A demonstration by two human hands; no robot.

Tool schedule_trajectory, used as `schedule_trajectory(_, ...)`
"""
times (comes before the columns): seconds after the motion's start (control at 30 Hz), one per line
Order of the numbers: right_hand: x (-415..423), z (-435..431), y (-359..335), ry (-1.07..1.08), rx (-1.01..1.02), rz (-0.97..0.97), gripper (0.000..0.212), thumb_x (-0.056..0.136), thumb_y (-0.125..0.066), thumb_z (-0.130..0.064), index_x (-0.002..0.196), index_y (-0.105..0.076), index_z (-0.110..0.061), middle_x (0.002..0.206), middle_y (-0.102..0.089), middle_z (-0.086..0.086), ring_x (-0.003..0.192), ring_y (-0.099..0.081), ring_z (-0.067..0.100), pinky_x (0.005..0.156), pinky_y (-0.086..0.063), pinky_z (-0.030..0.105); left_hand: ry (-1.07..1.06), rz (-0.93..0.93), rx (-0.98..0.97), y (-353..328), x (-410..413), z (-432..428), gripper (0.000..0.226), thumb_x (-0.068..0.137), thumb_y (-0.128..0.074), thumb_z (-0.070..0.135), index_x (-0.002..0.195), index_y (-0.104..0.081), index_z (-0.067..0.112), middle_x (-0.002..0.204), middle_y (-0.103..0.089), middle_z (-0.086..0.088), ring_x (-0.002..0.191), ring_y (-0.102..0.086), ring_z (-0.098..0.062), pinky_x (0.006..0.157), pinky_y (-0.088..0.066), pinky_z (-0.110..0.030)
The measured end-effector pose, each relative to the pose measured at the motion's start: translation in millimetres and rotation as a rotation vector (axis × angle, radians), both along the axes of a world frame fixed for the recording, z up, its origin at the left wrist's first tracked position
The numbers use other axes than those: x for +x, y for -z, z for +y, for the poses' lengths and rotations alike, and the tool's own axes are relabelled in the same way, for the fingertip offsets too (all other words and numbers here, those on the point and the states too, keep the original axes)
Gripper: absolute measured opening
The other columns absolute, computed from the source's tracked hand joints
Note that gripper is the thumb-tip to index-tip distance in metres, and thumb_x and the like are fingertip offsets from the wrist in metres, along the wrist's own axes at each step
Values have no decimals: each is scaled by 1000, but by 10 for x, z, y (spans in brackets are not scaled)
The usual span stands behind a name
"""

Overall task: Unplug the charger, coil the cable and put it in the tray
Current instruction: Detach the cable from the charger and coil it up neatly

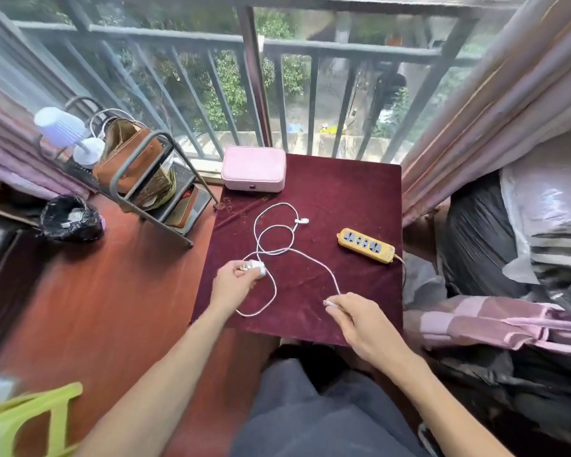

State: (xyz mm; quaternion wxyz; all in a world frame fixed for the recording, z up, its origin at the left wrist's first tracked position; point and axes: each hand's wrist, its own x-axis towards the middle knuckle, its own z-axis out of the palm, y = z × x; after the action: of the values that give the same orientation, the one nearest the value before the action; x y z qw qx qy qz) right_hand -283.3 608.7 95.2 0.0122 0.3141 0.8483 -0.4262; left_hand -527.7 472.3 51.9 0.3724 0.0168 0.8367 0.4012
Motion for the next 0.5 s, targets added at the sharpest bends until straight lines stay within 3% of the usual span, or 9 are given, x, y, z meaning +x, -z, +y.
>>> schedule_trajectory(0.07, -185, -16, 217, 18, -52, -59, 19, 105, -62, -25, 97, -74, -12, 83, -72, -1, 81, -67, 19, 81, -54, 41, 23, 61, -154, 321, -374, -5, 32, 81, -80, 30, 103, -72, 9, 92, -77, -8, 93, -74, -31, 90, -57, -44)
schedule_trajectory(0.17, -403, -11, 593, 37, -125, -113, 27, 107, -58, -30, 81, -65, -27, 68, -62, -10, 68, -58, 10, 72, -49, 37, 95, 159, -330, 811, -863, 50, 26, 80, -76, 34, 96, -71, 14, 102, -74, -12, 107, -67, -35, 83, -48, -34)
schedule_trajectory(0.23, -507, -16, 814, 54, -162, -147, 22, 107, -58, -31, 88, -70, -30, 71, -62, -11, 70, -59, 13, 73, -50, 39, 98, 182, -390, 1144, -1112, 117, 32, 81, -77, 34, 102, -72, 11, 112, -73, -16, 112, -64, -35, 88, -47, -35)
schedule_trajectory(0.3, -571, -19, 1010, 68, -182, -182, 22, 108, -56, -34, 99, -73, -22, 74, -65, -7, 74, -63, 19, 75, -52, 41, 121, 193, -430, 1458, -1289, 205, 38, 82, -77, 33, 109, -71, 8, 119, -72, -18, 117, -62, -35, 95, -46, -36)
schedule_trajectory(0.4, -593, -33, 1246, 106, -203, -202, 28, 109, -52, -36, 92, -67, -21, 69, -60, -3, 68, -58, 17, 69, -49, 36, 171, 182, -487, 1864, -1458, 304, 46, 83, -77, 34, 119, -68, 7, 124, -70, -16, 122, -60, -33, 101, -45, -36)
schedule_trajectory(0.5, -586, -61, 1369, 124, -207, -222, 29, 109, -52, -36, 91, -67, -21, 71, -62, -4, 72, -60, 18, 74, -52, 38, 170, 170, -515, 2115, -1503, 359, 53, 82, -78, 37, 123, -60, 9, 128, -65, -14, 121, -60, -31, 102, -46, -37)
